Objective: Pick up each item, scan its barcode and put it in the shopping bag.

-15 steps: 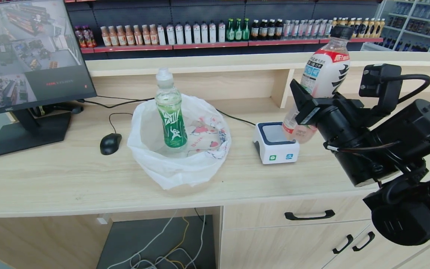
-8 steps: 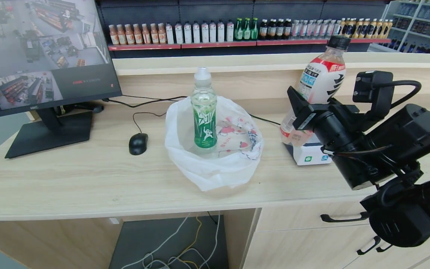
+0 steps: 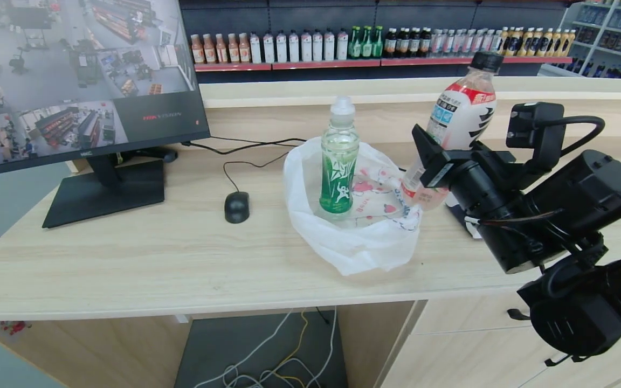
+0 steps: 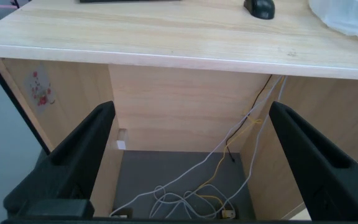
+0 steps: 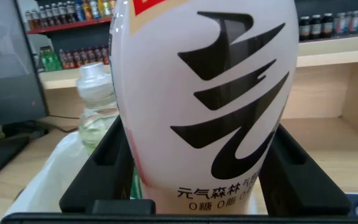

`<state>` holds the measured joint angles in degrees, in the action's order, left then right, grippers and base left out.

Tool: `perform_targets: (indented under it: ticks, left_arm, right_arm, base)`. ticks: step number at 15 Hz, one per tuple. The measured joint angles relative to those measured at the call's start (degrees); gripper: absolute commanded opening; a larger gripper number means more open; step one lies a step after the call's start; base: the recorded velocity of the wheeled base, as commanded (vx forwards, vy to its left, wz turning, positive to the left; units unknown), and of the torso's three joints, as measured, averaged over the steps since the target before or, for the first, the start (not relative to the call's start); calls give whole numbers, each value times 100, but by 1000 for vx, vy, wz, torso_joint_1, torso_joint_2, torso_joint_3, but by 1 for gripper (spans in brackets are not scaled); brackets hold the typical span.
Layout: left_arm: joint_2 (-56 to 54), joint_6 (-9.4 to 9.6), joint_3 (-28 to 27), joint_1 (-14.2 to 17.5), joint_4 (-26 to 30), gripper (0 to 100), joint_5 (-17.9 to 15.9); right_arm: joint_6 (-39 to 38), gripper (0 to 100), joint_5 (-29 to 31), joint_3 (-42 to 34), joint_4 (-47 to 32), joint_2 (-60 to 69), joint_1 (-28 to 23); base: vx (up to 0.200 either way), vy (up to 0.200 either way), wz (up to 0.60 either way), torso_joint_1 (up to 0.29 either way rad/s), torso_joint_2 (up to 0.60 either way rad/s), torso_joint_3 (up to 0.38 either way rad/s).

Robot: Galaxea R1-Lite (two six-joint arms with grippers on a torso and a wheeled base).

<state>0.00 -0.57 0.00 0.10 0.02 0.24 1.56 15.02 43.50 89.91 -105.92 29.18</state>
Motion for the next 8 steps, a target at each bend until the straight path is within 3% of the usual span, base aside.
perform_targets:
  ticks: [8]
  left_arm:
    - [0, 0, 0, -2, -2, 100, 0]
  right_arm:
    - [49, 0, -13, 518, 0, -533, 146]
  base:
    - [0, 0, 0, 0, 0, 0]
